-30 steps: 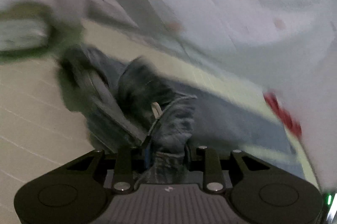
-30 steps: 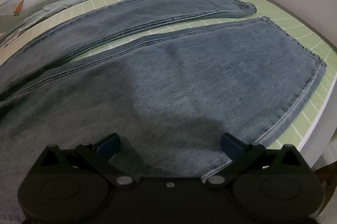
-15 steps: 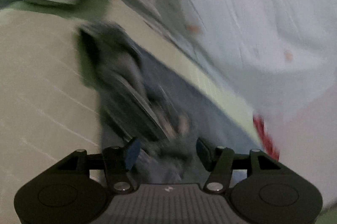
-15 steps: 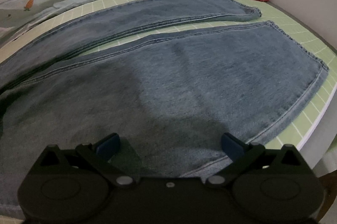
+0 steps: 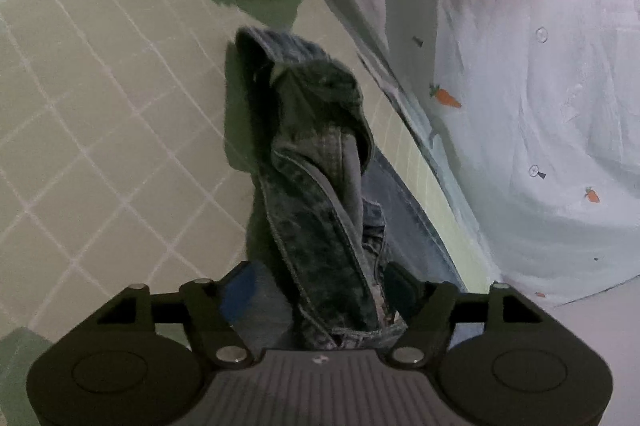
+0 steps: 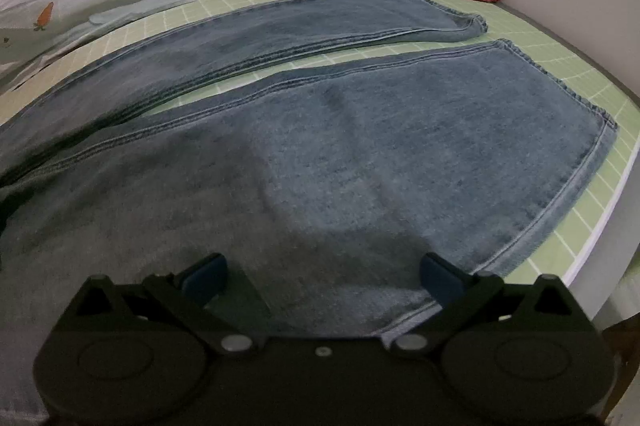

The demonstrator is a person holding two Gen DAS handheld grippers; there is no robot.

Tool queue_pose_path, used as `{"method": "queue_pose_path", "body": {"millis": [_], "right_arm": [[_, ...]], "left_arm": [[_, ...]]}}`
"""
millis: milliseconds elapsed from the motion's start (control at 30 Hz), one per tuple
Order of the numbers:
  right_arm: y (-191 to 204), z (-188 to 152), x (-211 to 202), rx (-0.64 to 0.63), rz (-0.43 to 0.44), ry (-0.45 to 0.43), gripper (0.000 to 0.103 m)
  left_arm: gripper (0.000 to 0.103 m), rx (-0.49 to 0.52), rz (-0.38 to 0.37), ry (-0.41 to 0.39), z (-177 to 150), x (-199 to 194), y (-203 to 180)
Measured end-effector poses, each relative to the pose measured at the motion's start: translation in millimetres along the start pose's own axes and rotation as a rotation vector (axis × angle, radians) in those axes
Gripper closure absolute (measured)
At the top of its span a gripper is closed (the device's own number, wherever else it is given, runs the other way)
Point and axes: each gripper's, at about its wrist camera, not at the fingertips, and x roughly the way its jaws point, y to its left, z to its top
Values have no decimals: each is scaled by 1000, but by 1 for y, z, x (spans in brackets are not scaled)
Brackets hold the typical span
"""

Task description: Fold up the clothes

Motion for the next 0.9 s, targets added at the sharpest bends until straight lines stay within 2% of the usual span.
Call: {"method": "queue_pose_path", "body": {"millis": [100, 200, 267, 300, 367, 400, 467, 633, 800, 867, 900], "right_arm": [[-2, 0, -1, -1, 1, -1, 0], [-2, 0, 0, 3, -3, -3, 0], [0, 0, 0, 9, -8, -4, 0], [1, 0, 1, 13, -11, -5, 0], [2, 0, 1, 21, -18, -6, 0], [2, 0, 1, 26, -21, -7, 0], [3, 0, 2, 34, -28, -9, 0], [5, 2, 3, 48, -39, -8, 0], [4, 2, 4, 50, -43, -15, 0], [4, 1, 4, 53, -46, -22, 0], [5, 1, 3, 54, -47, -24, 0]], "left_arm": [[30, -39, -11, 15, 4, 11, 3], [32, -127, -56, 16, 11, 20, 14], [59, -179, -92, 12, 16, 24, 20], [62, -197, -109, 8, 19, 25, 22], [66, -159, -95, -4, 23, 23, 15], [72, -129, -84, -13, 26, 21, 11], [75, -67, -51, -33, 32, 13, -1], [78, 121, 28, -167, 56, -32, -33], [78, 296, 283, -295, 76, -72, -37], [80, 341, 448, -287, 73, -66, -26], [87, 360, 526, -282, 72, -63, -21]]}}
